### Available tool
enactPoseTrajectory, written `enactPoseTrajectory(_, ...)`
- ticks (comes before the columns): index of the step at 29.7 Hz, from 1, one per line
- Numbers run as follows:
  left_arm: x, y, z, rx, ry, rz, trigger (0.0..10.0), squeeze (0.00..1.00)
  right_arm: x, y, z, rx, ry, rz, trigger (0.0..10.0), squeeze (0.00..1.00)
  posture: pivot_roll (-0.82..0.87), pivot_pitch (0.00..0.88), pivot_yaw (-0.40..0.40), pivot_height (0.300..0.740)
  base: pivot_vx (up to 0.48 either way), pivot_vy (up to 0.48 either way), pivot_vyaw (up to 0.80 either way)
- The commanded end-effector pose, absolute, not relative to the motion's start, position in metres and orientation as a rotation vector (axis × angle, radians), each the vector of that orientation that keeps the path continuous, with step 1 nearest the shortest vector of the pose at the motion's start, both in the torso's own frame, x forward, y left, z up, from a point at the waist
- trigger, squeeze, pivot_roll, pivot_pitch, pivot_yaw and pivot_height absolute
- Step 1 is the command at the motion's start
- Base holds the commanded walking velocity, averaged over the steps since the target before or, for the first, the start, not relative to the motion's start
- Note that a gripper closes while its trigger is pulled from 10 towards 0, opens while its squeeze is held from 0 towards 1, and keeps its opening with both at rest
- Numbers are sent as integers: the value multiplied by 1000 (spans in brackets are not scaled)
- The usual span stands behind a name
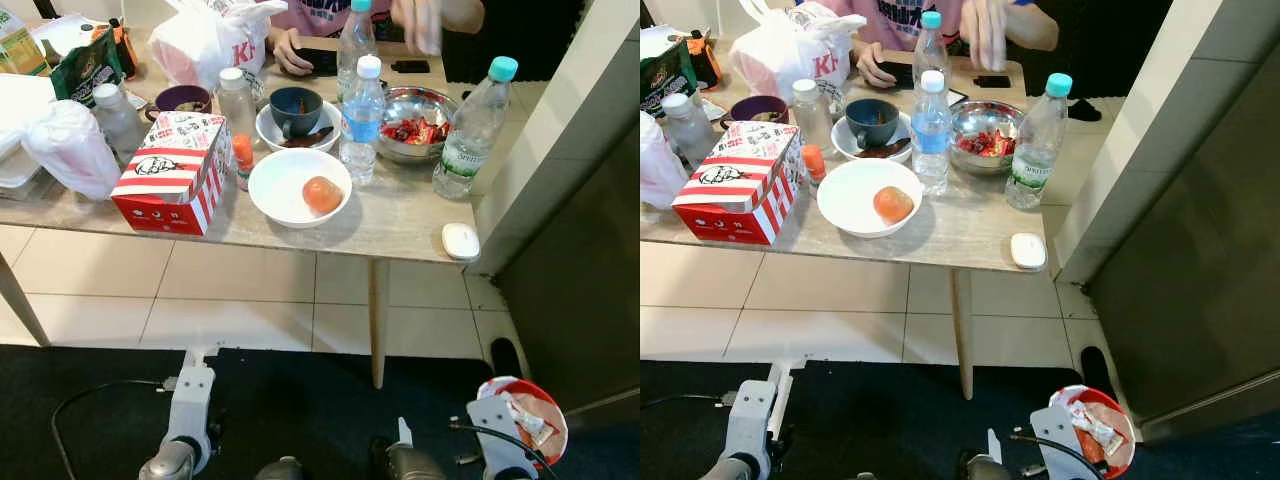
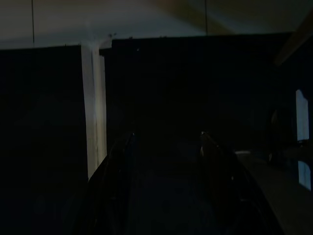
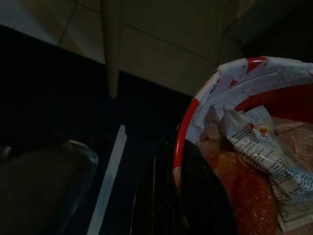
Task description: Restocking fridge
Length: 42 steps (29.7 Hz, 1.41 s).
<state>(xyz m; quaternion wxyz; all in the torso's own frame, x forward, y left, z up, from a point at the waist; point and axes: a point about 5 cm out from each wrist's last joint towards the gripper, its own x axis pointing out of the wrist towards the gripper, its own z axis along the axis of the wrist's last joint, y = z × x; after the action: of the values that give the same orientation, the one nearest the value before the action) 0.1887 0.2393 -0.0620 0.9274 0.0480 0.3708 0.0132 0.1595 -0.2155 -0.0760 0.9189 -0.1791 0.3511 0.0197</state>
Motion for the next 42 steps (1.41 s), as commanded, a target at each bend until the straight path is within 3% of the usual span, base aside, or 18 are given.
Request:
enactPoseTrajectory(1,175,240,-70,107,822,33,10000,0,153,-222,-77,-376,735,18,10000,0,-70,150,-32,727,0,0,0)
enactPoseTrajectory(9,171,242,-72,105,831,48,10000,0,153,-221,-77,-369,726,21,10000,0,-66,159,-34,727,0,0,0)
enactPoseTrajectory(24,194,238,-58,84,703,74,10000,0,171,-216,-70,-322,672,-10,10000,0,-52,162,-37,727,0,0,0)
enactPoseTrajectory(42,191,241,-61,130,744,43,10000,0,171,-212,-71,-319,678,0,10000,0,-38,157,-37,727,0,0,0)
